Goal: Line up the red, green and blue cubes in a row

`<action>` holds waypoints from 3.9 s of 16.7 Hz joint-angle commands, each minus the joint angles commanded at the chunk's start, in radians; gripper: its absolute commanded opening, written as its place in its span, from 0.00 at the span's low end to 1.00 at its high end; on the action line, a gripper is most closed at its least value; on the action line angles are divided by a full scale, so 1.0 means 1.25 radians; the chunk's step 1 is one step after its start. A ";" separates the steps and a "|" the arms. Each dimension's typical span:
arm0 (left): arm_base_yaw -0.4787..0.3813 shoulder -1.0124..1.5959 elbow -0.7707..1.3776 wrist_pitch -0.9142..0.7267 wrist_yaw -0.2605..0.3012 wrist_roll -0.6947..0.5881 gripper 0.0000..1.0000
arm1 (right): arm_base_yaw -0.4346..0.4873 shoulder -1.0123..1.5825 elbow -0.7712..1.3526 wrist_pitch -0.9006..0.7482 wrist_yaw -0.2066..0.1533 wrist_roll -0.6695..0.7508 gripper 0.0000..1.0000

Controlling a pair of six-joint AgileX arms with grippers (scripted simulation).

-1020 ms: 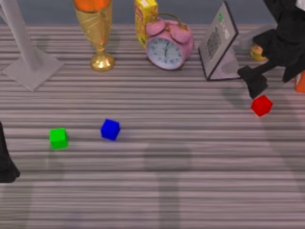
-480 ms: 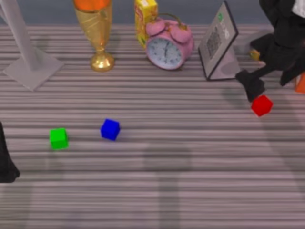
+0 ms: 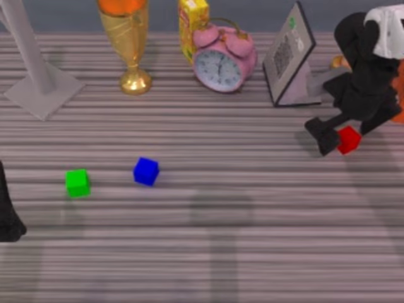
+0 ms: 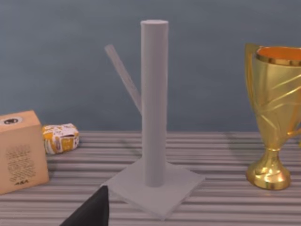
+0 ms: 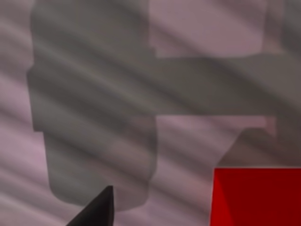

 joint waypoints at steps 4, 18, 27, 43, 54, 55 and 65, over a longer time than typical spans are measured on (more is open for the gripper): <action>0.000 0.000 0.000 0.000 0.000 0.000 1.00 | 0.000 0.000 0.000 0.000 0.000 0.000 0.92; 0.000 0.000 0.000 0.000 0.000 0.000 1.00 | 0.000 0.000 0.000 0.000 0.000 0.000 0.00; 0.000 0.000 0.000 0.000 0.000 0.000 1.00 | 0.001 -0.037 0.018 -0.026 -0.010 0.006 0.00; 0.000 0.000 0.000 0.000 0.000 0.000 1.00 | 0.062 -0.069 0.165 -0.212 -0.008 0.092 0.00; 0.000 0.000 0.000 0.000 0.000 0.000 1.00 | 0.445 0.009 0.328 -0.318 0.009 0.785 0.00; 0.000 0.000 0.000 0.000 0.000 0.000 1.00 | 0.478 0.012 0.339 -0.325 0.011 0.842 0.00; 0.000 0.000 0.000 0.000 0.000 0.000 1.00 | 0.586 0.011 0.374 -0.341 0.018 1.011 0.00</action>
